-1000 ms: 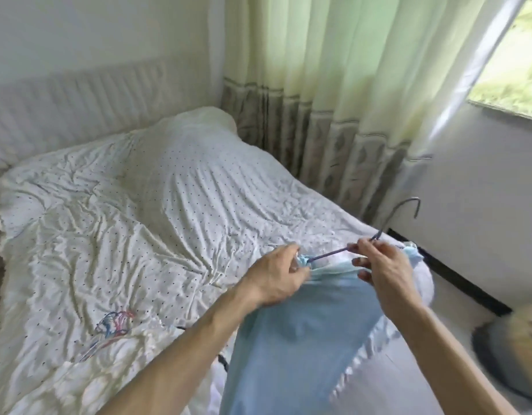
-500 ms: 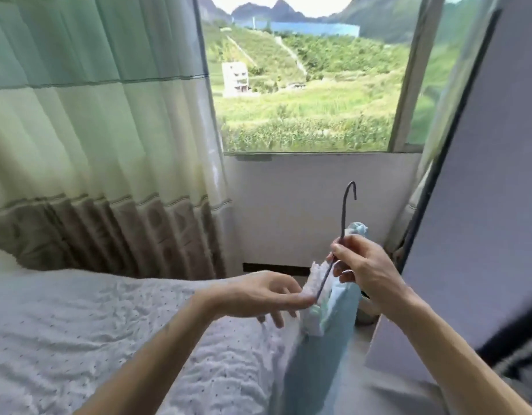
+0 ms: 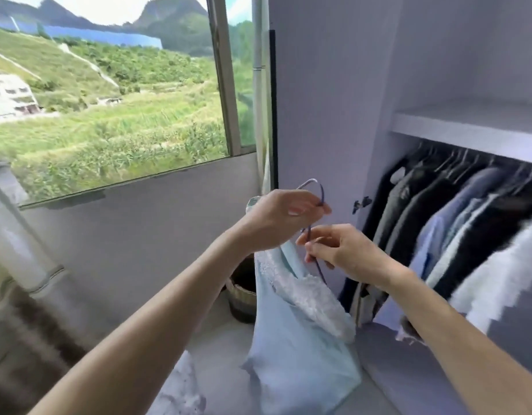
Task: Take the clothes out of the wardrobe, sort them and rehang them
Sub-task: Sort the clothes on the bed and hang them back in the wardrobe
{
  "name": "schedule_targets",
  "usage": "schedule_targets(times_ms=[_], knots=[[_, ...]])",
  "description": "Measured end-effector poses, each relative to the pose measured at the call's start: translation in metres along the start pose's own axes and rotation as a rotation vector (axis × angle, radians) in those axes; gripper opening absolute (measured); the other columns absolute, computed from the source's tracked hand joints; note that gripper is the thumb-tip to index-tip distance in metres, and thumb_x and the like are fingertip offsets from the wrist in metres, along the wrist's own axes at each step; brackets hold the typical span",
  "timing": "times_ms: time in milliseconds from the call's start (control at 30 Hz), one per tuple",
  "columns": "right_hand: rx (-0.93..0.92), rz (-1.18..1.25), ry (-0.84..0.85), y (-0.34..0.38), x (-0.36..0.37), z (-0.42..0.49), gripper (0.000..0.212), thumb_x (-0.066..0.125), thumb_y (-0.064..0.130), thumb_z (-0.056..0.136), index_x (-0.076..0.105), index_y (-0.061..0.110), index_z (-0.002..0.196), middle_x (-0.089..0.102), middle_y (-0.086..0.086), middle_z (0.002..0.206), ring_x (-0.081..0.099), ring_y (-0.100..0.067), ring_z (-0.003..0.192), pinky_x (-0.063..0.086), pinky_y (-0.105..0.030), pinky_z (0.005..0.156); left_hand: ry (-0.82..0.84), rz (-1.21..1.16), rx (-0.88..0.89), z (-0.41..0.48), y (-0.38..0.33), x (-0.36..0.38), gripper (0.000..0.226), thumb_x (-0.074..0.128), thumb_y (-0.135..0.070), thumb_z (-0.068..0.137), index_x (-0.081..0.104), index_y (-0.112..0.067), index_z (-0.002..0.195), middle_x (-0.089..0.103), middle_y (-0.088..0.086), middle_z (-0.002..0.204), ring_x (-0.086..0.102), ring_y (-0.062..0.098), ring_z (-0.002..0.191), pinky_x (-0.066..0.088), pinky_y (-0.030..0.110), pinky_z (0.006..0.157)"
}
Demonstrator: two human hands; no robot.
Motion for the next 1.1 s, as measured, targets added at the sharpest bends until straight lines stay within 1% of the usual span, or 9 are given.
schedule_targets(times_ms=[200,367,467,533,633,700,800,933,1100], knots=[[0.144,-0.197,-0.295,-0.035,-0.028,-0.048,0.016,0.059,0.048,0.094,0.069,0.040,0.104,0.069,0.025,0.086,0.063,0.002,0.076,0.049,-0.019,0.074,0.013,-0.044,0.133,0.040,-0.004,0.049,0.011,0.062,-0.029,0.097,0.072,-0.032,0.099,0.075,-0.016,0.097,0.069,-0.002,0.091,0.055,0.031,0.092],[0.495,-0.403,-0.243,-0.090,-0.038,-0.115,0.041,0.051,0.064,0.090,0.056,0.023,0.082,0.058,0.011,0.077,0.050,-0.006,0.065,0.045,-0.025,0.062,0.052,-0.066,0.161,0.068,-0.009,0.090,0.016,0.060,-0.035,0.097,0.065,-0.048,0.090,0.072,-0.024,0.089,0.064,-0.013,0.079,0.045,0.008,0.070],[0.541,-0.384,-0.382,-0.108,-0.041,-0.148,0.043,0.052,0.058,0.093,0.054,0.016,0.081,0.055,0.002,0.072,0.048,-0.012,0.063,0.047,-0.035,0.065,0.075,-0.112,0.170,0.083,-0.016,0.118,0.014,0.059,-0.032,0.098,0.069,-0.039,0.092,0.068,-0.028,0.077,0.064,0.000,0.067,0.047,0.020,0.060],[0.556,-0.384,-0.410,-0.111,-0.043,-0.165,0.039,0.054,0.056,0.092,0.055,0.017,0.085,0.054,0.006,0.072,0.052,-0.013,0.067,0.048,-0.037,0.070,0.118,-0.138,0.168,0.091,-0.022,0.141,0.014,0.057,-0.033,0.097,0.070,-0.034,0.093,0.070,-0.028,0.082,0.065,0.012,0.073,0.052,0.032,0.072],[0.689,-0.433,-0.370,-0.107,-0.050,-0.187,0.032,0.056,0.054,0.092,0.058,0.035,0.117,0.065,0.009,0.098,0.060,-0.013,0.089,0.048,-0.027,0.077,0.144,-0.208,0.169,0.100,-0.030,0.171,0.015,0.056,-0.030,0.097,0.070,-0.031,0.092,0.072,-0.022,0.088,0.067,0.007,0.083,0.055,0.036,0.085],[0.780,-0.455,-0.313,-0.108,-0.054,-0.201,0.023,0.057,0.049,0.092,0.059,0.028,0.101,0.065,0.008,0.091,0.065,-0.015,0.081,0.048,-0.024,0.065,0.165,-0.258,0.163,0.107,-0.036,0.191,0.016,0.055,-0.027,0.098,0.071,-0.027,0.093,0.071,-0.024,0.086,0.066,0.004,0.079,0.055,0.035,0.084],[0.774,-0.244,-0.323,-0.113,-0.056,-0.220,0.017,0.063,0.034,0.091,0.055,0.019,0.089,0.060,0.008,0.078,0.070,-0.016,0.060,0.058,-0.037,0.065,0.243,-0.285,0.194,0.116,-0.046,0.223,0.020,0.055,-0.027,0.099,0.068,-0.036,0.088,0.072,-0.021,0.091,0.066,0.000,0.080,0.053,0.028,0.080],[0.697,0.174,-0.463,-0.122,-0.055,-0.236,0.020,0.069,0.018,0.090,0.058,0.011,0.105,0.058,-0.003,0.079,0.062,-0.019,0.067,0.059,-0.036,0.059,0.515,-0.149,0.235,0.131,-0.067,0.257,0.016,0.047,-0.031,0.103,0.058,-0.042,0.104,0.058,-0.025,0.091,0.054,-0.004,0.081,0.039,0.012,0.076],[0.678,0.341,-0.682,-0.146,-0.064,-0.229,0.026,0.068,0.013,0.091,0.061,0.011,0.117,0.065,-0.017,0.100,0.063,-0.015,0.073,0.055,-0.030,0.056,0.745,0.067,0.315,0.131,-0.081,0.264,0.029,0.049,-0.028,0.102,0.045,-0.042,0.127,0.048,-0.010,0.081,0.038,0.002,0.038,0.033,0.012,0.044]])
Point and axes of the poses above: each hand's wrist, its own z-axis towards the middle knuckle, its own x-axis out of the palm, y = z × x, the point moved 2 cm from there along z, towards the middle knuckle
